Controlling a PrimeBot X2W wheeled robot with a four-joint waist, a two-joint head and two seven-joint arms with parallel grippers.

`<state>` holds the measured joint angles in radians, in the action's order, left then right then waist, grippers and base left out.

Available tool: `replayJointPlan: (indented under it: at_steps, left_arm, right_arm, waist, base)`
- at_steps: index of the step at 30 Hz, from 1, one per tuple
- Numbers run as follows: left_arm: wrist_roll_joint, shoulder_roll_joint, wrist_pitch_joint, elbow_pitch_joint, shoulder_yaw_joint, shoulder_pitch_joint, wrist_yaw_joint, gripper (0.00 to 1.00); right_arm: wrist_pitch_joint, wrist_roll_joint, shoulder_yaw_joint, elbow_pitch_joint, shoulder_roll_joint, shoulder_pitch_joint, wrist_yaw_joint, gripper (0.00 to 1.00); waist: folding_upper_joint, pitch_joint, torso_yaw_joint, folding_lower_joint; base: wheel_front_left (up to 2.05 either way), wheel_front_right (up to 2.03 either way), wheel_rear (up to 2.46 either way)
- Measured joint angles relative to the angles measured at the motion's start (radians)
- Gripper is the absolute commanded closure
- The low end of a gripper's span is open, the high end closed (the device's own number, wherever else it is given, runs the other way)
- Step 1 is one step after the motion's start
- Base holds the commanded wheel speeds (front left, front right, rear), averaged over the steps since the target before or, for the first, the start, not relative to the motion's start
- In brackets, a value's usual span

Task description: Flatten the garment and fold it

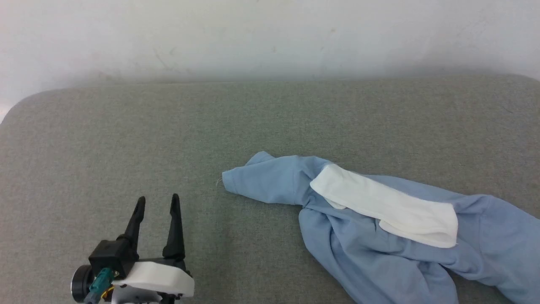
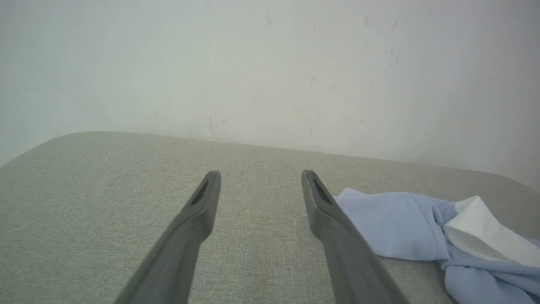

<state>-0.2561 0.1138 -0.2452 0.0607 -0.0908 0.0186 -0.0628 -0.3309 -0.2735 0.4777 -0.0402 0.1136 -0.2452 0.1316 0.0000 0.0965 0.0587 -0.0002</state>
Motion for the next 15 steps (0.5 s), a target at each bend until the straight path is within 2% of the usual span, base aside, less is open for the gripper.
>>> replayJointPlan:
  at_steps: [3,6,10,15]
  left_arm:
    - [-0.003,0.012,0.01,0.011,0.008,0.002,0.0,0.0]
    - [-0.01,0.02,0.023,0.022,0.011,0.002,0.0,0.0]
    - [-0.015,0.031,0.043,0.034,0.012,0.001,0.0,0.0]
    - [-0.017,0.043,0.084,0.05,-0.009,-0.026,0.006,0.0]
  right_arm:
    - [0.127,0.025,-0.02,-0.046,-0.028,0.037,0.0,0.0]
    - [0.211,0.06,-0.083,-0.092,-0.044,0.058,0.0,0.0]
    - [0.267,0.102,-0.207,-0.16,-0.055,0.071,0.0,0.0]
    - [0.286,0.139,-0.342,-0.226,-0.059,0.073,0.0,0.0]
  waist:
    - [0.0,-0.007,-0.011,0.0002]
    - [0.0,-0.013,-0.017,0.0001]
    - [0.0,-0.021,-0.021,0.0002]
    - [0.0,-0.023,-0.026,0.0001]
  base:
    - [0.0,0.0,0.0]
    - [0.0,0.0,0.0]
    - [0.0,0.0,0.0]
    - [0.0,0.0,0.0]
